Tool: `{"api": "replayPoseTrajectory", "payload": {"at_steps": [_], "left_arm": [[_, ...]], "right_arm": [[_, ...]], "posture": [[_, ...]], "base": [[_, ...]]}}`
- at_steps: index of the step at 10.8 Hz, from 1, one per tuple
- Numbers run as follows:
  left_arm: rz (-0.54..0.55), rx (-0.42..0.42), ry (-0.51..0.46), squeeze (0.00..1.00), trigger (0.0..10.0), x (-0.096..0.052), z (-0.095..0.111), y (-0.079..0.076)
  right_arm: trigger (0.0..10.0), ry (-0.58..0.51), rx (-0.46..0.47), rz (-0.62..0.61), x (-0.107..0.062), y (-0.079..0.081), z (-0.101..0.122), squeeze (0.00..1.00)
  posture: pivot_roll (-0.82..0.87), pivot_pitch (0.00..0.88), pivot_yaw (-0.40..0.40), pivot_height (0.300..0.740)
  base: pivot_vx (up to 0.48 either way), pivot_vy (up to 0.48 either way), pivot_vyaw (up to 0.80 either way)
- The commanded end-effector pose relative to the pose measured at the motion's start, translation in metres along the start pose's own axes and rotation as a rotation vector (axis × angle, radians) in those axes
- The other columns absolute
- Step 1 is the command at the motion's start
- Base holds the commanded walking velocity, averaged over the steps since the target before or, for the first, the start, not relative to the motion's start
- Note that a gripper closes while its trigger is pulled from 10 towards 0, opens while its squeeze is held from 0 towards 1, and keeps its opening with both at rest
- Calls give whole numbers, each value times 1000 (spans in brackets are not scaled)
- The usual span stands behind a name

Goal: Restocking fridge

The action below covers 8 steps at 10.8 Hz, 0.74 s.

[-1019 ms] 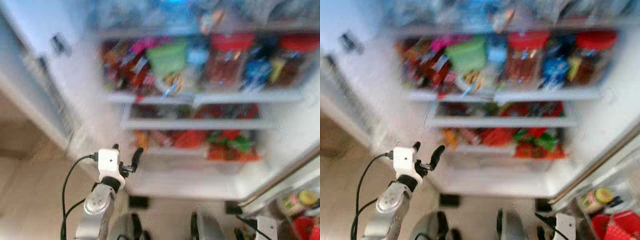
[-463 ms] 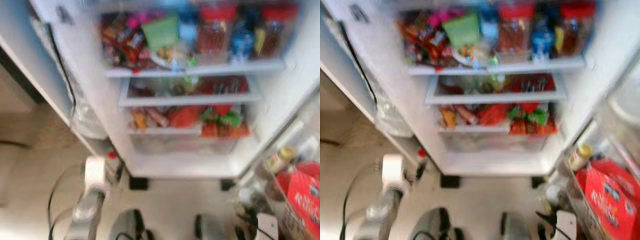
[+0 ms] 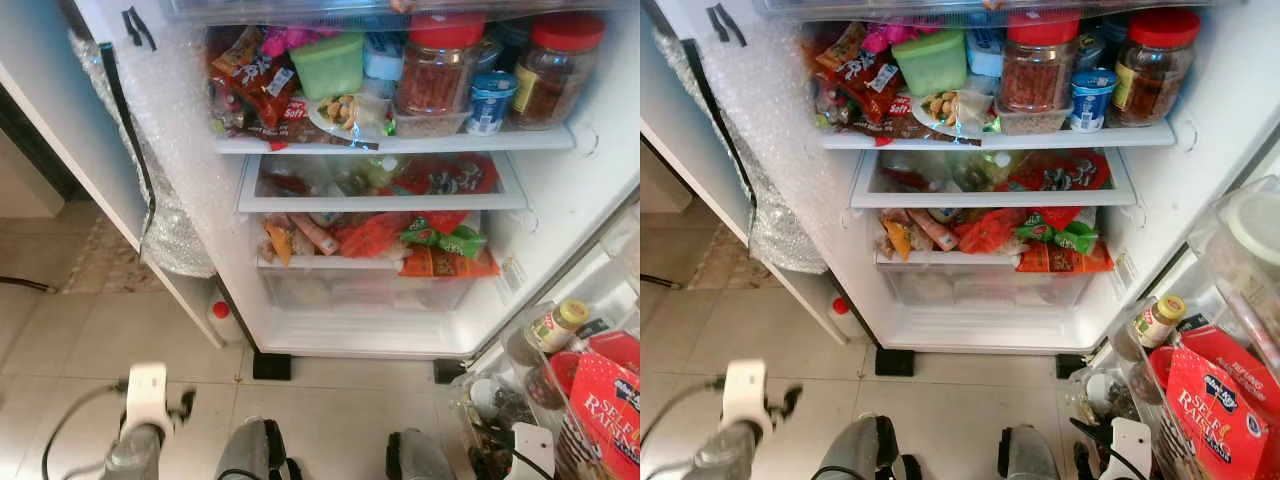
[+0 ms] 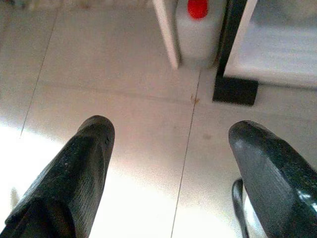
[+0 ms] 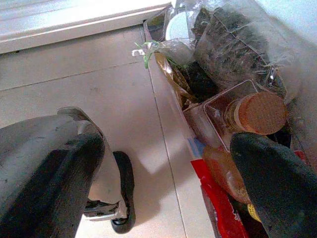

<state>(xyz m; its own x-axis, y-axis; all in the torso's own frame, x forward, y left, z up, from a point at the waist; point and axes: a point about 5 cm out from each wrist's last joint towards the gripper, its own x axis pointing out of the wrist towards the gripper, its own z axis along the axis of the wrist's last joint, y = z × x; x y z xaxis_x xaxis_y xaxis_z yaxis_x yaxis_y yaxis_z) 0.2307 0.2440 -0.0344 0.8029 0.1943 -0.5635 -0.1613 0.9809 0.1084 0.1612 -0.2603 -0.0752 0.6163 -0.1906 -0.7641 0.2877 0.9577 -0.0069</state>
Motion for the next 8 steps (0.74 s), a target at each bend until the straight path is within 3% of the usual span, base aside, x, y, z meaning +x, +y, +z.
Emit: {"api": "replayPoseTrajectory", "payload": {"at_steps": [1,5,7,8], "left_arm": [[7,15,47,0,10000,-3,-13,-2],[-89,66,143,0,10000,-9,-36,-27],[-80,73,171,0,10000,-11,-42,-24],[-76,68,176,0,10000,-11,-43,-24]], "right_arm": [[10000,25,8,-4,-2,-1,-7,0],[10000,28,5,5,-2,0,-8,0],[10000,29,12,6,-2,0,-9,0],[10000,30,12,6,-2,1,-9,0]], "posture": [[-125,143,70,647],[-128,143,69,647],[-130,139,74,647],[-130,137,75,647]], "base": [[0,270,0],[0,-185,0],[0,0,0],[0,480,0]]}}
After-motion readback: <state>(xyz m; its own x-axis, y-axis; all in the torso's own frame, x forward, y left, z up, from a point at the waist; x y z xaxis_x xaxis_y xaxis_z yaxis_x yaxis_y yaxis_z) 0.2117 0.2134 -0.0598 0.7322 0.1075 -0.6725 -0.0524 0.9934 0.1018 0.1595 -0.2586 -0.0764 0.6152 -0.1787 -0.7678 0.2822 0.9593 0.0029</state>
